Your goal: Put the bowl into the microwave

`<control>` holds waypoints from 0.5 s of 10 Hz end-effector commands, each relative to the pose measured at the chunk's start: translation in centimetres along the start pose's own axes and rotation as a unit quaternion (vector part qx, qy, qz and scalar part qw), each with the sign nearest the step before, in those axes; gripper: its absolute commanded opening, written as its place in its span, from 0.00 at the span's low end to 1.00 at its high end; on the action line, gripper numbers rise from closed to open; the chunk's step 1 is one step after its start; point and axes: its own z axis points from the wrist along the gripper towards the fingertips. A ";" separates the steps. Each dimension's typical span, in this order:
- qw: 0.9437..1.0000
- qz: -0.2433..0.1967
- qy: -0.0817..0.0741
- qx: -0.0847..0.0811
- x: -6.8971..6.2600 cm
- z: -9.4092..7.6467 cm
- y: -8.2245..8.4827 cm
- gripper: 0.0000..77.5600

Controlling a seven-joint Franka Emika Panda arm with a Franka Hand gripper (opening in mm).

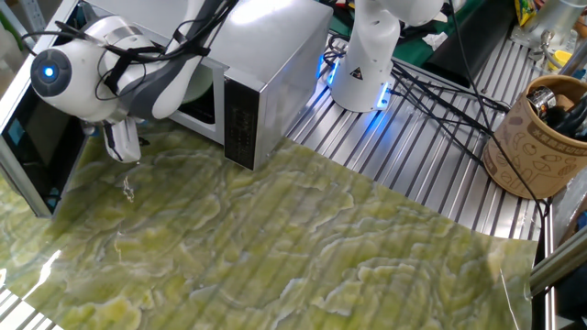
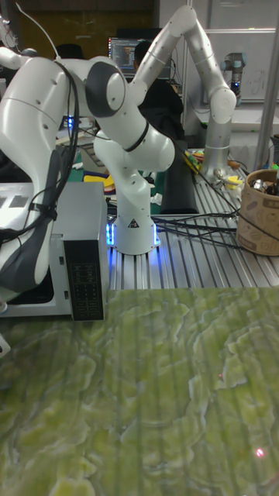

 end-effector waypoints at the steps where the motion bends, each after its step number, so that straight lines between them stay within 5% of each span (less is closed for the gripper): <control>1: 1.000 0.020 0.003 -0.009 -1.2 -0.6 0.0 1.00; 5: 0.999 0.042 0.015 -0.015 -0.6 -0.3 0.7 1.00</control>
